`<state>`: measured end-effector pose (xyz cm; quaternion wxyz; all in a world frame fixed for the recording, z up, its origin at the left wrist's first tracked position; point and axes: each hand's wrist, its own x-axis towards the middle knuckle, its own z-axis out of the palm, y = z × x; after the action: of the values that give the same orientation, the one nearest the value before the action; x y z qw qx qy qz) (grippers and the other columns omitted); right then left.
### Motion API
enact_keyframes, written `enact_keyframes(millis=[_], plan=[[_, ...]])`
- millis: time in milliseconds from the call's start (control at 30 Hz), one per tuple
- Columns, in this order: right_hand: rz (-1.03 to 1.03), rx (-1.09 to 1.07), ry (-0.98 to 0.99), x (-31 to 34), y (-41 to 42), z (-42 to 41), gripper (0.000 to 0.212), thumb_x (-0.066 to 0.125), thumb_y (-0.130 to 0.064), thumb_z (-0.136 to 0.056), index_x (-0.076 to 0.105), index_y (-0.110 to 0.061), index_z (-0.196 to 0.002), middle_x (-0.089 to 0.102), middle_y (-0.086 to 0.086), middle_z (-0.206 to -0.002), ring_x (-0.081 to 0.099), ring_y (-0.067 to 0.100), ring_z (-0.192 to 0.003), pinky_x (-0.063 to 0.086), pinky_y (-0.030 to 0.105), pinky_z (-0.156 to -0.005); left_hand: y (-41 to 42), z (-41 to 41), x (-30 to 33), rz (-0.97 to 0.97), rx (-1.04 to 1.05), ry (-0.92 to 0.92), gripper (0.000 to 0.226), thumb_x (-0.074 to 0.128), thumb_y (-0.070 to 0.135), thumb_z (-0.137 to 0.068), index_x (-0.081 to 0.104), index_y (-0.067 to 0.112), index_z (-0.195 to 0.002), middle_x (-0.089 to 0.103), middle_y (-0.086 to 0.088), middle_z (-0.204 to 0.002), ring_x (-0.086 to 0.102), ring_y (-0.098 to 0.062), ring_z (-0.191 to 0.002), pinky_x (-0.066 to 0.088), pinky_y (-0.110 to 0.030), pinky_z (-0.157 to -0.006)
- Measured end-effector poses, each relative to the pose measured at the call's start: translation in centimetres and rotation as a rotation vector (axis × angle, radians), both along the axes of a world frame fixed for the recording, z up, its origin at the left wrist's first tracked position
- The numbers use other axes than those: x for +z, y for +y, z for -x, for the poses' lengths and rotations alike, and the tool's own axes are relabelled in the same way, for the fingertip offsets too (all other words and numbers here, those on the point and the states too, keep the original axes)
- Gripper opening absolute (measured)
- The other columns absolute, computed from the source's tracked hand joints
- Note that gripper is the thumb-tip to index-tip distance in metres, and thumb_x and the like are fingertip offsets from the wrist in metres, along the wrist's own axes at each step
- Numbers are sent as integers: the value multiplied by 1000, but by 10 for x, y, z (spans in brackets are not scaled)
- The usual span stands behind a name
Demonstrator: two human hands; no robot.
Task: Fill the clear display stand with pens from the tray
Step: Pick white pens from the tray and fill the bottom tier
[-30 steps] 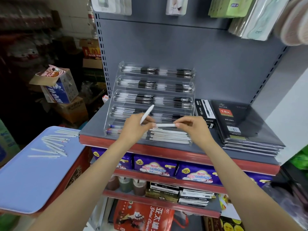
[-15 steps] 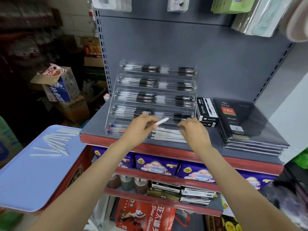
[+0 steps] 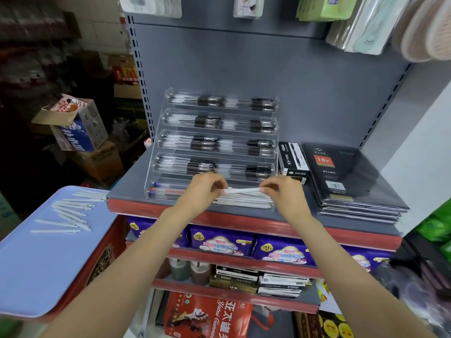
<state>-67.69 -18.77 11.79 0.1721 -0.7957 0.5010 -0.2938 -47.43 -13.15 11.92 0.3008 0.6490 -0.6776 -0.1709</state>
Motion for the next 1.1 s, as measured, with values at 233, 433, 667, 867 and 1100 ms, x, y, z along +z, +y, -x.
enact_keyframes(millis=[233, 433, 667, 867, 1100], plan=[[58, -70, 408, -5, 5, -4, 21, 52, -7, -92, 69, -7, -103, 62, 10, -110, 50, 24, -110, 49, 33, -72, -2, 5, -15, 8, -75, -170, 23, 55, 10, -92, 67, 12, -111, 58, -4, -109, 56, -16, -98, 38, -16, -85], [-8, 83, 156, 5, 18, -33, 26, 60, -14, -88, 65, -13, -114, 65, 6, -109, 60, 18, -99, 49, 32, -88, 8, -7, -11, 70, -36, -168, 26, 57, 22, -91, 63, 17, -116, 56, -1, -109, 52, -17, -102, 43, -33, -94], [-39, 262, -67, 19, 62, -153, 22, 56, -11, -89, 66, -15, -109, 66, 0, -100, 54, 4, -80, 38, 9, -76, 67, -101, -3, 226, 274, 42, 8, 61, 17, -87, 65, 17, -95, 64, 2, -85, 57, -12, -75, 39, -15, -66], [-79, 457, -84, -2, 116, -322, 25, 52, -10, -90, 64, -13, -111, 64, 6, -102, 59, 16, -87, 42, 20, -79, 129, -248, -36, 137, 580, 151, 7, 60, 15, -87, 65, 19, -90, 61, 3, -76, 55, -15, -68, 37, -26, -65], [-279, 477, 154, -77, 127, -475, 35, 50, -14, -93, 53, -9, -127, 57, 12, -124, 50, 27, -117, 41, 38, -97, 162, -404, -112, -143, 606, 71, 23, 60, 2, -83, 66, 6, -105, 64, -10, -105, 62, -27, -89, 43, -27, -79]])
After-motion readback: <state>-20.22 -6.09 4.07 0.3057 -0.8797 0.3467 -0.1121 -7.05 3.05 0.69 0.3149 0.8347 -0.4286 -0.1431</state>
